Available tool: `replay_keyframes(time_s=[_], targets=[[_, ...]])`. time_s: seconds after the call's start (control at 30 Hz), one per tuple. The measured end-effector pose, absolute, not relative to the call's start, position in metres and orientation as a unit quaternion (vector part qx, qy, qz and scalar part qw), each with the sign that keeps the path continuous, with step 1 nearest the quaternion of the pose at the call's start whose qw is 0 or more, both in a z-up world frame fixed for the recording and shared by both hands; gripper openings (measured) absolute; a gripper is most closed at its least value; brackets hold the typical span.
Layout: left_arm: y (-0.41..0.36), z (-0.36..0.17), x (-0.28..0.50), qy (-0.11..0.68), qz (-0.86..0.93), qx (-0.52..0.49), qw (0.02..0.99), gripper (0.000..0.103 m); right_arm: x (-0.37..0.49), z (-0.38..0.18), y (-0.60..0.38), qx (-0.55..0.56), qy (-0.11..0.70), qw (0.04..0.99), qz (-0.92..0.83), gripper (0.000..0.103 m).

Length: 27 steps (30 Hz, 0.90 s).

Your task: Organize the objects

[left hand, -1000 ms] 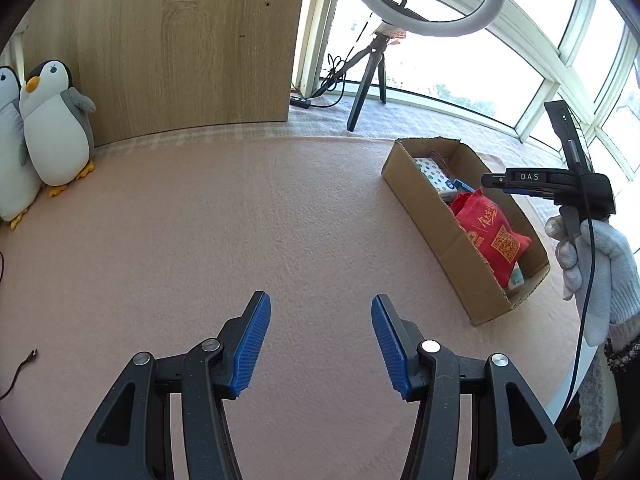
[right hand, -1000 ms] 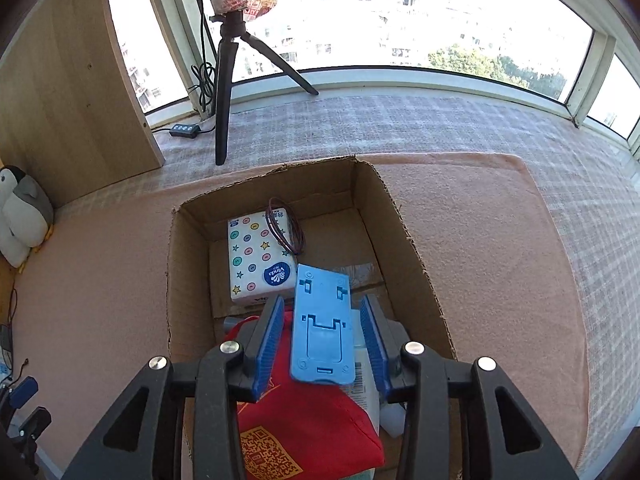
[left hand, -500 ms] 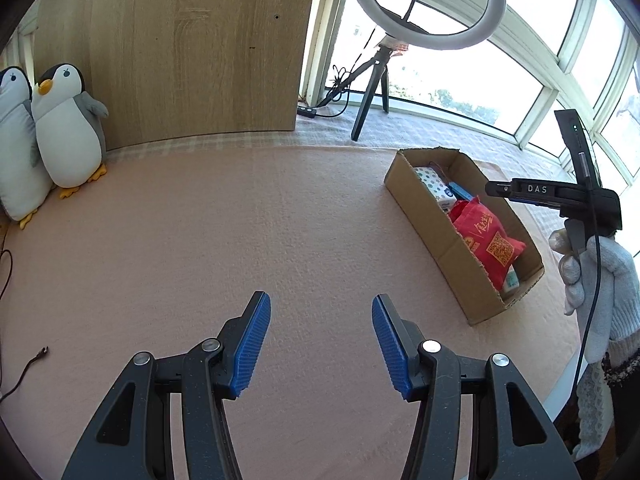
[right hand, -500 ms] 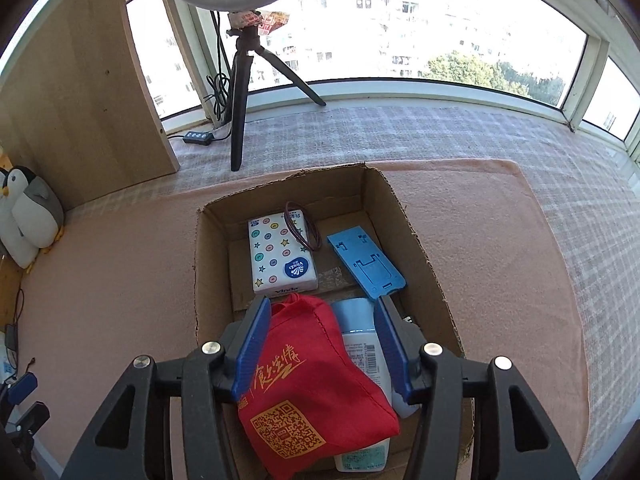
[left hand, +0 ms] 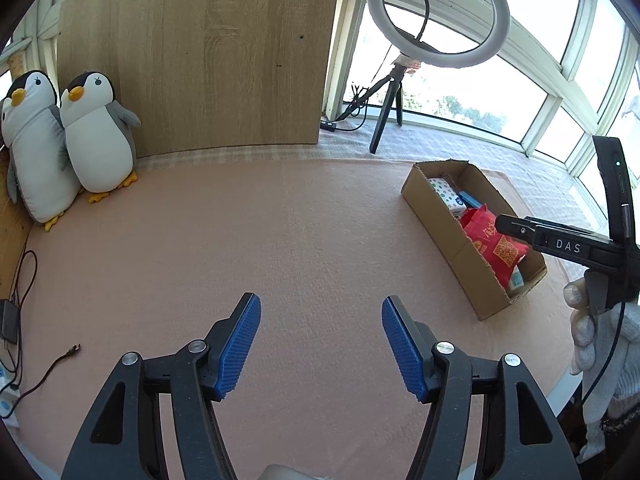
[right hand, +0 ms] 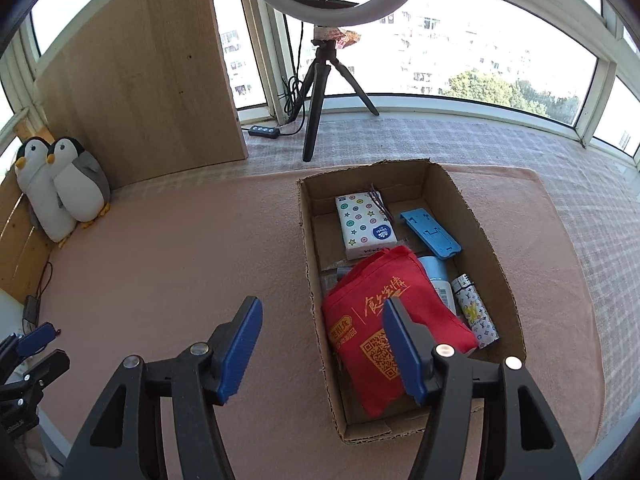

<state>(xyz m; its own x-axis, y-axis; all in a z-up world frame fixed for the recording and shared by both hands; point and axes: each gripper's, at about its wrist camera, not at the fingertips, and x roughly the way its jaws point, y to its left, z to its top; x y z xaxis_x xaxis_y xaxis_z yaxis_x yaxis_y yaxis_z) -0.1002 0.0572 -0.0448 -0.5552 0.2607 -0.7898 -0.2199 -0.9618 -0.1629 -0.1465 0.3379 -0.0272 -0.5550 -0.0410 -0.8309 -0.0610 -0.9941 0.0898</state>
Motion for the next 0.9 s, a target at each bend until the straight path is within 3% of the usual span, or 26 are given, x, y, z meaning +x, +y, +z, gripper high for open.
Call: replay_keyframes(time_s=[0.3, 0.43, 0.67, 0.9], targets=[[0.030, -0.027, -0.077, -0.013, 0.895, -0.433, 0.111, 0.081, -0.100, -0.018, 0.282, -0.464, 0.049, -0.010, 0.884, 0.065], [0.018, -0.021, -0.067, -0.016, 0.900, -0.424, 0.098, 0.084, -0.081, -0.016, 0.257, -0.456, 0.028, 0.001, 0.890, 0.073], [0.011, -0.023, -0.057, -0.006, 0.900, -0.427, 0.089, 0.093, -0.059, -0.014, 0.229, -0.447, 0.015, 0.010, 0.894, 0.074], [0.015, -0.028, -0.057, -0.007, 0.897, -0.433, 0.093, 0.095, -0.053, -0.006, 0.223, -0.428, -0.002, 0.032, 0.903, 0.081]])
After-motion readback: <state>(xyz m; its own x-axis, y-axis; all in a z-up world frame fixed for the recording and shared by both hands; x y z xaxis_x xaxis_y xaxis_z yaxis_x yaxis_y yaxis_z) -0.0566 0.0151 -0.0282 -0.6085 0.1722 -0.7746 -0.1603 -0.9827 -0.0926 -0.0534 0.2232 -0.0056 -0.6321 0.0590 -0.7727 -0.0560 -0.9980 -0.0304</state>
